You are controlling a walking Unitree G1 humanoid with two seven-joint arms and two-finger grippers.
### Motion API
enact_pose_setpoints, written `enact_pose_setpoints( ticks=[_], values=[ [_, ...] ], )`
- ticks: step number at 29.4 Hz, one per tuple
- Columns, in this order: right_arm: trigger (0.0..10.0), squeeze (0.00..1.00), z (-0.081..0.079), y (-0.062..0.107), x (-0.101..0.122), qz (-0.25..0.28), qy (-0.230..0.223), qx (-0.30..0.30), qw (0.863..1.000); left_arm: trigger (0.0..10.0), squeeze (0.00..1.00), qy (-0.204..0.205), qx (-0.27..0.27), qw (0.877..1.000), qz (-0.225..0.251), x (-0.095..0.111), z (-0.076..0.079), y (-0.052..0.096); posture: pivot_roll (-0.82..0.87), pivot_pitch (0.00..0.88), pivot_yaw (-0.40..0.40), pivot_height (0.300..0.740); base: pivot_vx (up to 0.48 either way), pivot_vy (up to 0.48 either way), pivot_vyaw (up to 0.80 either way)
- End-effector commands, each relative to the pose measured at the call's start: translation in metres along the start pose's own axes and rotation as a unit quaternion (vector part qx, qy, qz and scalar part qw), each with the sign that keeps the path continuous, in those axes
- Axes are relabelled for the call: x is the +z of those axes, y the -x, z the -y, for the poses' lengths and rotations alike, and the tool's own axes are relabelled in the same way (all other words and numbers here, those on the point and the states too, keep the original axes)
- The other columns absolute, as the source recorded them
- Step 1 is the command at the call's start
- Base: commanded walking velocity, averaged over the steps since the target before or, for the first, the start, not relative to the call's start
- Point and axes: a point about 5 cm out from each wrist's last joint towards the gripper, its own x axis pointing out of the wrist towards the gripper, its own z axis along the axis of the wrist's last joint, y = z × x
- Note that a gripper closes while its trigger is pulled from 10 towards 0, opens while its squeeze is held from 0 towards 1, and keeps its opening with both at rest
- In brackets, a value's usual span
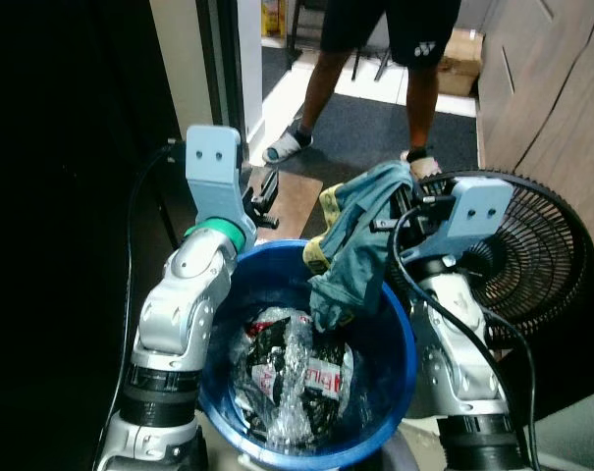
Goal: Clothes washing
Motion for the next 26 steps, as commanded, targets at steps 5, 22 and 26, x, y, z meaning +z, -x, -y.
enact_pose_setpoints(
  ticks=[5, 22, 26],
  values=[
    [10.0, 0.00, -0.0006, 0.0010, 0.0010, -0.001, 0.004, 0.000, 1.000, 10.0, 0.00, 0.002, -0.002, 1.000, -0.006, -0.0016, 0.0010, 0.0002, 0.11, 0.054, 0.020, 0.640, 0.000, 0.000, 0.00],
    [10.0, 0.00, -0.0007, 0.0014, -0.0001, -0.004, 0.004, 0.000, 1.000, 10.0, 0.00, 0.003, -0.003, 1.000, -0.013, -0.0052, 0.0024, 0.0011, 0.11, 0.056, 0.019, 0.700, 0.000, 0.000, 0.00],
    [10.0, 0.00, -0.0003, 0.0013, -0.0003, -0.004, 0.005, 0.000, 1.000, 10.0, 0.00, 0.003, -0.003, 1.000, -0.014, -0.0059, 0.0026, 0.0012, 0.11, 0.055, 0.019, 0.715, 0.000, 0.000, 0.00]
  ],
)
